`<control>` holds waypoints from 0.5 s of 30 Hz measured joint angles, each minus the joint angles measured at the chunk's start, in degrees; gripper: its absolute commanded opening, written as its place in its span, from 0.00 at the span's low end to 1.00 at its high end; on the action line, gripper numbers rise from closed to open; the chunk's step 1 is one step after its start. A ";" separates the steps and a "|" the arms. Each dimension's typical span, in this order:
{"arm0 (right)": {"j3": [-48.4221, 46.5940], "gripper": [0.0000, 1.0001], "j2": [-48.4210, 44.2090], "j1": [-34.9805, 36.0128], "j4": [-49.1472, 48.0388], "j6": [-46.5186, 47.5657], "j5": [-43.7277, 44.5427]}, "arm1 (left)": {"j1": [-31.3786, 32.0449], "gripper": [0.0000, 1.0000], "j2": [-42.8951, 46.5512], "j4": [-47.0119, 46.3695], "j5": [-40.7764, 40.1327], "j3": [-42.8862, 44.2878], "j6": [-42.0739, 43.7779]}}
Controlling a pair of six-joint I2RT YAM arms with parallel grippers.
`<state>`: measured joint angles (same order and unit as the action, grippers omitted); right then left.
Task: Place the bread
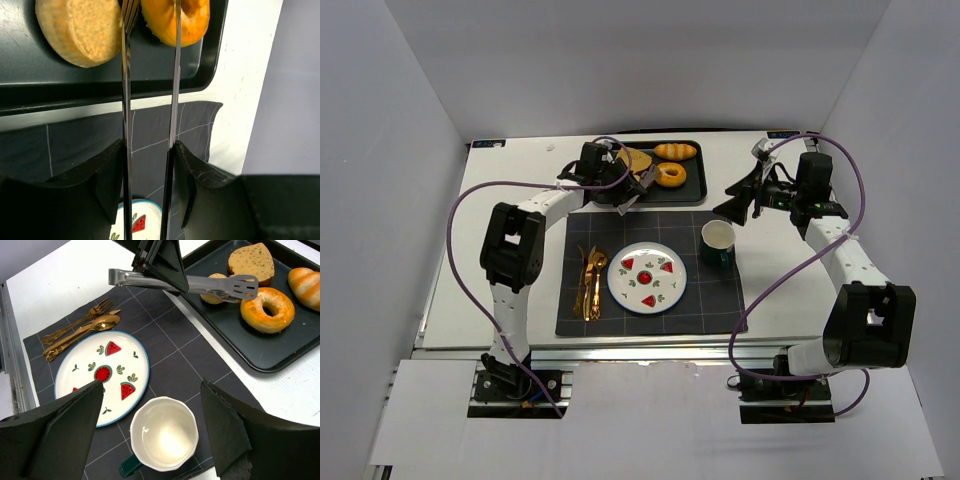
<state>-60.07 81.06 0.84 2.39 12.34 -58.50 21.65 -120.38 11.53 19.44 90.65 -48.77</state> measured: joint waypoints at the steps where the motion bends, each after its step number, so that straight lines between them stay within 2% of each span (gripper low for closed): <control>1: 0.00 0.83 -0.02 0.02 0.00 0.00 -0.02 | 0.04 0.52 -0.22 0.00 0.17 0.02 -0.20; 7: 0.00 0.83 -0.02 0.00 -1.05 -0.20 -0.20 | 0.61 0.48 -0.52 0.02 1.07 0.07 -0.81; 8: 0.00 0.83 -0.02 0.00 -1.09 -0.22 -0.22 | 0.70 0.38 -0.55 0.00 1.20 0.07 -0.92; 11: 0.00 0.83 -0.02 0.02 -1.29 -0.22 -0.22 | 0.85 0.22 -0.68 -0.42 1.66 0.04 -1.64; 15: 0.00 0.84 -0.04 0.02 -1.31 -0.24 -0.26 | 0.94 0.11 -0.68 -1.86 2.38 0.04 -2.60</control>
<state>-60.07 81.01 0.86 1.08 12.10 -58.76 22.59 -121.05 9.67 21.82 90.70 -51.37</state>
